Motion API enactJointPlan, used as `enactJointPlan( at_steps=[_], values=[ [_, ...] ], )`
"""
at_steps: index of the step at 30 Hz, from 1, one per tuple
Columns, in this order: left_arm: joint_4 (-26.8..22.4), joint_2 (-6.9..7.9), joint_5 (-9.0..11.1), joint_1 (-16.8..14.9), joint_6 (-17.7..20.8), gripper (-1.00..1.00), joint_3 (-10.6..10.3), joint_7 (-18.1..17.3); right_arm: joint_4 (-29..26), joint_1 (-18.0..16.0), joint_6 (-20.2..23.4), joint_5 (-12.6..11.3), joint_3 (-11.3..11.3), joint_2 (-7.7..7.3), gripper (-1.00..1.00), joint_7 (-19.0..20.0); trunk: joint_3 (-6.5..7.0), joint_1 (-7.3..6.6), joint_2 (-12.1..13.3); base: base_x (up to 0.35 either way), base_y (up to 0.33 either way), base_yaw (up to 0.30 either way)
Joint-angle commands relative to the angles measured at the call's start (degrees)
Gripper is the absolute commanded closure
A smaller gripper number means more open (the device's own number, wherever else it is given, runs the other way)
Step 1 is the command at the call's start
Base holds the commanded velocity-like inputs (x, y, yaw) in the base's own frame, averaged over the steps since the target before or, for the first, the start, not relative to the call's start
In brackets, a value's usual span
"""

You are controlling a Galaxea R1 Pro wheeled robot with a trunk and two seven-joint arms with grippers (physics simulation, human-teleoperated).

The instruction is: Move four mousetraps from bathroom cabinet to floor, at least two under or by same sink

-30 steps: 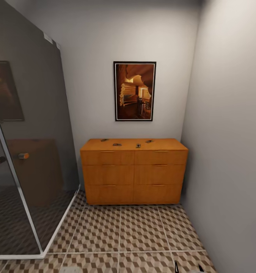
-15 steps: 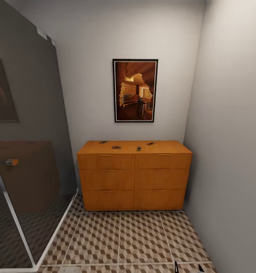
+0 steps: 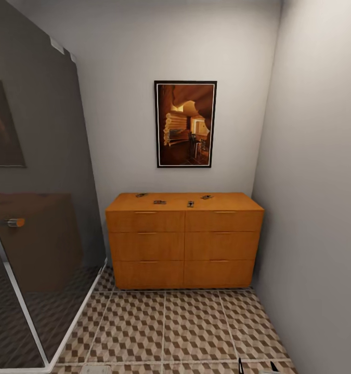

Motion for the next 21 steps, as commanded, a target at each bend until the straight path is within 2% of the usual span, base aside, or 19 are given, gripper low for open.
enactJointPlan(
  at_steps=[1, 15, 19, 20, 21],
  values=[
    [0.0, 0.03, 0.0, 0.0, -0.2, -1.00, -0.2, 0.3, 0.0, -0.1, 0.0, 0.5, 0.2, -0.01, -1.00, -0.6, -0.07, 0.00, 0.0, 0.000, 0.000, 0.000],
    [0.5, 0.03, 0.0, 0.0, -0.2, -1.00, -0.2, 0.2, 0.2, 0.0, 0.5, 0.6, 0.1, -0.06, -1.00, -0.8, -0.07, 0.00, 0.0, 0.000, 0.000, 0.000],
    [0.7, 0.03, 0.0, 0.0, -0.2, -1.00, -0.2, 0.2, 0.3, -0.1, 4.0, 0.6, 0.0, -0.08, -1.00, -0.8, -0.07, 0.00, 0.0, 0.000, 0.000, 0.000],
    [0.7, 0.03, 0.0, 0.0, -0.2, -1.00, -0.2, 0.2, 0.2, -0.1, 5.4, 0.6, 0.0, -0.09, -1.00, -0.8, -0.07, 0.00, 0.0, 0.000, 0.000, 0.000],
    [0.7, 0.01, 0.0, 0.0, -0.2, -1.00, -0.2, 0.2, -0.2, -0.1, 8.6, 0.6, -0.1, -0.01, -1.00, -0.7, -0.07, 0.00, 0.0, 0.000, 0.000, 0.000]
  ],
)
